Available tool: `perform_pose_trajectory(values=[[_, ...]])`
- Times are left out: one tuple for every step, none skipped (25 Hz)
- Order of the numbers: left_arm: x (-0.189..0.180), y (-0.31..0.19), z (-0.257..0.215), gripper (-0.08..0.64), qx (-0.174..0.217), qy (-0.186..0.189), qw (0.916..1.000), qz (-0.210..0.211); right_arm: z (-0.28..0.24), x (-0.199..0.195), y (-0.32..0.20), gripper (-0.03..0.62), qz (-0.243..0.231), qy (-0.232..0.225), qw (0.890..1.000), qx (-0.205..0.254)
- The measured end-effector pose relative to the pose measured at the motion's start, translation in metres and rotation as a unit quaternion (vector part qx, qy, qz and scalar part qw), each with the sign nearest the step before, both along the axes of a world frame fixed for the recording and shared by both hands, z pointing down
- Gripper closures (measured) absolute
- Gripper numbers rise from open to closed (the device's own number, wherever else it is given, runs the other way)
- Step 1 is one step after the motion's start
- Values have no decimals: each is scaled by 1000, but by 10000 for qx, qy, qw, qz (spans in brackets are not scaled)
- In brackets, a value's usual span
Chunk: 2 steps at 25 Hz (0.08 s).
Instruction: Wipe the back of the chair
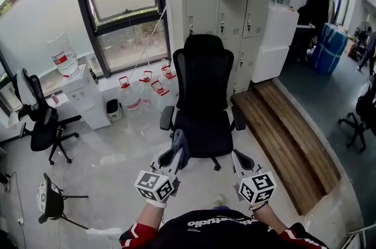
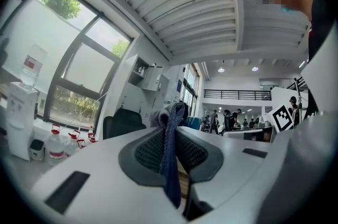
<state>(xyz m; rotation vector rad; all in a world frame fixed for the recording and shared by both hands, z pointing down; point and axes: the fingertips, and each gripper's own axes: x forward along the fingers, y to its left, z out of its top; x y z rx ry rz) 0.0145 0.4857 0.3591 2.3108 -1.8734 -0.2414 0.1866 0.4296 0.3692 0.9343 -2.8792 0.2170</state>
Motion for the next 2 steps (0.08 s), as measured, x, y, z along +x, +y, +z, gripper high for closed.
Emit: perform_pose_trajectory(values=[[0, 1, 1, 503, 0, 8, 10000, 7, 0, -1, 1, 580, -10, -2, 10000, 3], [1, 2, 1, 503, 1, 15, 10000, 15, 0, -1, 2, 580, -20, -6, 10000, 6]])
